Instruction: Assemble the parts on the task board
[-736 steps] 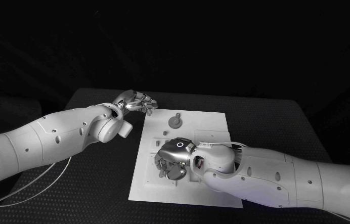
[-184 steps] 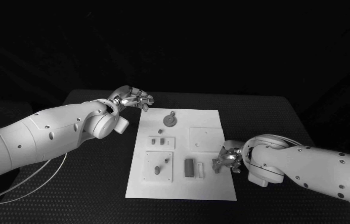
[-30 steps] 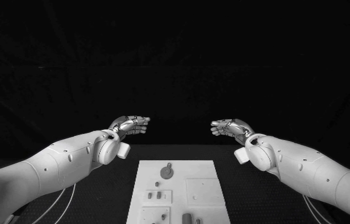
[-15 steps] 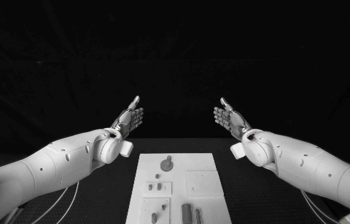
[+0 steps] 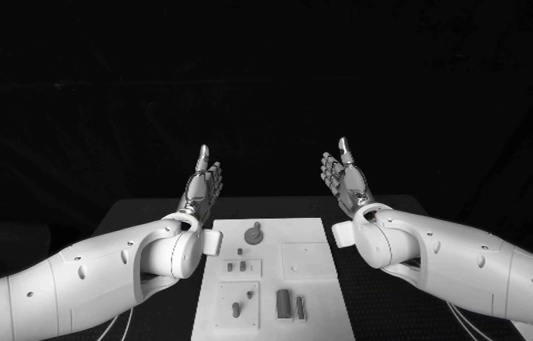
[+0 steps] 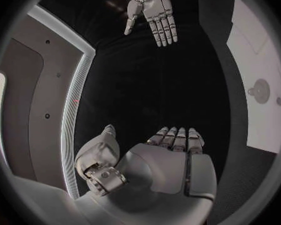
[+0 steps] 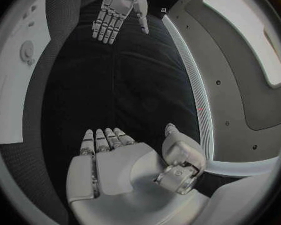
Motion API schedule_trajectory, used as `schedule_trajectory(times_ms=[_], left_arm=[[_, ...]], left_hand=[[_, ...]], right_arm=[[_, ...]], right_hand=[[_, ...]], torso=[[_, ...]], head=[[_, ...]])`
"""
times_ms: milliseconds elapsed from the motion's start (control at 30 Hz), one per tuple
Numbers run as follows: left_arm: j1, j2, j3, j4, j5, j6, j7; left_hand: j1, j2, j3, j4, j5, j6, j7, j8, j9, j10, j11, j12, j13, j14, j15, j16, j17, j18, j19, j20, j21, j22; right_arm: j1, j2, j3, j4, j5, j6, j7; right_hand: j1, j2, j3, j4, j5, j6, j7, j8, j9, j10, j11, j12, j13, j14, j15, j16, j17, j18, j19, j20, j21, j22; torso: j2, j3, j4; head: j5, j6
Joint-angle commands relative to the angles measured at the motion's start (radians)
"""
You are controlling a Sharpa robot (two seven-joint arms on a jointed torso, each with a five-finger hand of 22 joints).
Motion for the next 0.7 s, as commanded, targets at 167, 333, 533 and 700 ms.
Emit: schedule_trajectory(times_ms=[167,333,533,700], left_arm=[[-0.028,-0.025,0.016,0.095,0.049,-0.22,0.116],[-0.031,-0.027,0.017,0.104,0.051,-0.229,0.12],[-0.031,-0.027,0.017,0.104,0.051,-0.229,0.12],[-0.031,-0.027,0.017,0.104,0.051,-0.229,0.12]], left_hand=[[-0.007,0.0,-0.004,0.0,-0.003,-0.005,0.0,-0.003,-0.001,-0.005,0.0,-0.007,-0.001,-0.004,0.0,-0.004,-0.001,-0.008,-0.003,0.0,-0.003,-0.001],[-0.007,0.0,-0.004,0.0,-0.003,-0.005,0.0,-0.003,-0.001,-0.005,0.0,-0.007,-0.001,-0.004,0.0,-0.004,-0.001,-0.008,-0.003,0.0,-0.003,-0.001],[-0.007,0.0,-0.004,0.0,-0.003,-0.005,0.0,-0.003,-0.001,-0.005,0.0,-0.007,-0.001,-0.004,0.0,-0.004,-0.001,-0.008,-0.003,0.0,-0.003,-0.001],[-0.007,0.0,-0.004,0.0,-0.003,-0.005,0.0,-0.003,-0.001,-0.005,0.0,-0.007,-0.001,-0.004,0.0,-0.004,-0.001,-0.008,-0.003,0.0,-0.003,-0.001]], right_arm=[[-0.025,-0.047,0.006,0.141,0.11,-0.27,0.098],[-0.032,-0.061,0.007,0.179,0.123,-0.305,0.108],[-0.032,-0.061,0.007,0.18,0.123,-0.306,0.108],[-0.032,-0.061,0.007,0.18,0.123,-0.306,0.108]], right_hand=[[-0.006,0.0,-0.004,0.0,-0.007,-0.005,0.0,-0.003,-0.002,-0.004,0.0,-0.003,-0.002,-0.005,0.0,-0.003,-0.002,-0.014,-0.005,0.0,-0.003,-0.003],[-0.006,0.0,-0.004,0.0,-0.007,-0.005,0.0,-0.003,-0.002,-0.004,0.0,-0.003,-0.002,-0.005,0.0,-0.003,-0.002,-0.014,-0.005,0.0,-0.003,-0.003],[-0.006,0.0,-0.004,0.0,-0.007,-0.005,0.0,-0.003,-0.002,-0.004,0.0,-0.003,-0.002,-0.005,0.0,-0.003,-0.002,-0.014,-0.005,0.0,-0.003,-0.003],[-0.006,0.0,-0.004,0.0,-0.007,-0.005,0.0,-0.003,-0.002,-0.004,0.0,-0.003,-0.002,-0.005,0.0,-0.003,-0.002,-0.014,-0.005,0.0,-0.003,-0.003]], torso=[[-0.001,0.0002,0.0005],[-0.001,0.0002,0.0005],[-0.001,0.0002,0.0005],[-0.001,0.0002,0.0005]], head=[[0.0,-0.001],[0.0,-0.001],[0.0,-0.001],[0.0,-0.001]])
